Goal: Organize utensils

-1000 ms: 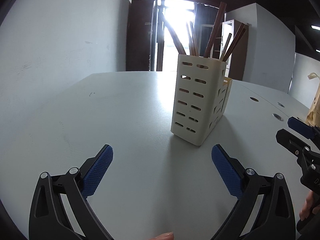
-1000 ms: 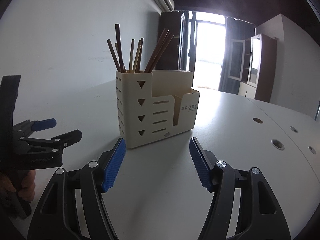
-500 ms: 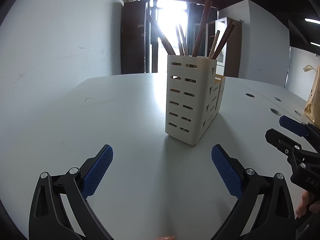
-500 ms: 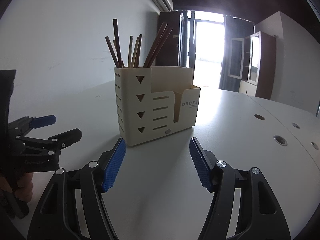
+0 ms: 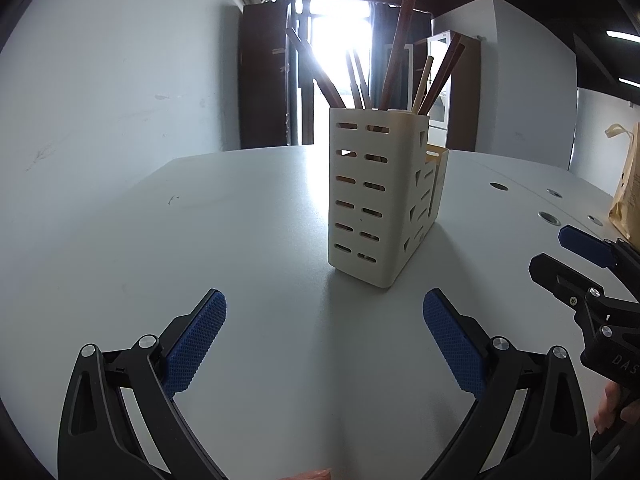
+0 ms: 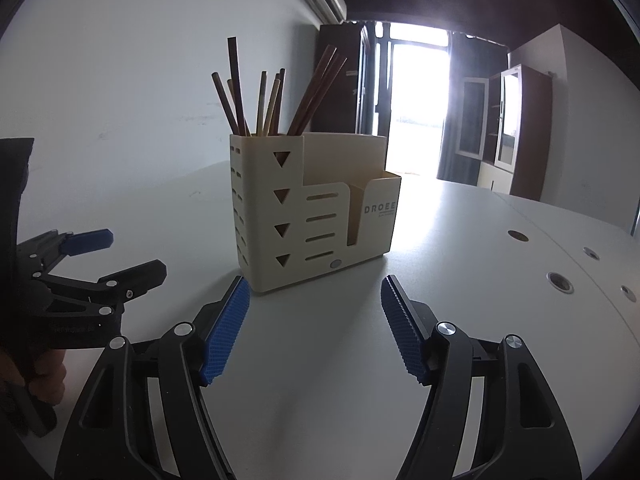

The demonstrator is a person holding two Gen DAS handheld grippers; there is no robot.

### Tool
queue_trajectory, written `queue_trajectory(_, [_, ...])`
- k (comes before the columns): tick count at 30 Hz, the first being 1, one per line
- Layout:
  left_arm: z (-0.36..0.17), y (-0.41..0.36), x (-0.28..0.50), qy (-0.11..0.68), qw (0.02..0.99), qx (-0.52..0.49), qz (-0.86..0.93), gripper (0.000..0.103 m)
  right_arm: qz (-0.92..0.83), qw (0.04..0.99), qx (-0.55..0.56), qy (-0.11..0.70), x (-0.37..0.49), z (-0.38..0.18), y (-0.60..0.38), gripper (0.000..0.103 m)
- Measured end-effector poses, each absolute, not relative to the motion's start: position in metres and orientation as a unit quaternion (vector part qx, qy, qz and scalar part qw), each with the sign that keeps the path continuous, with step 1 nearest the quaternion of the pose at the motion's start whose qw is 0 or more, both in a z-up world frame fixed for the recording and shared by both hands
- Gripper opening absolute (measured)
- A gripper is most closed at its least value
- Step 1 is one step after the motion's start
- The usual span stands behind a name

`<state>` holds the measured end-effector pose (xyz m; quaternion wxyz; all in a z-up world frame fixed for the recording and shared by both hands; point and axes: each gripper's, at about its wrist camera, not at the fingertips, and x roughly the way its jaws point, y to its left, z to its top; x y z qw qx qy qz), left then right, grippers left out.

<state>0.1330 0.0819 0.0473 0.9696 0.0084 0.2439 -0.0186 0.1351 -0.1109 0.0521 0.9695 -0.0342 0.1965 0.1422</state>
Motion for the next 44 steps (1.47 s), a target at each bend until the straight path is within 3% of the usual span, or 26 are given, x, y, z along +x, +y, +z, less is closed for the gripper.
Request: queue_trajectory(44, [0.0442, 0.0807, 0.1397, 0.261, 0.965, 0.01, -0.017, 0.097, 0.133, 0.967, -0.023, 0.214, 0.1435, 0.0486, -0.1135, 0.071])
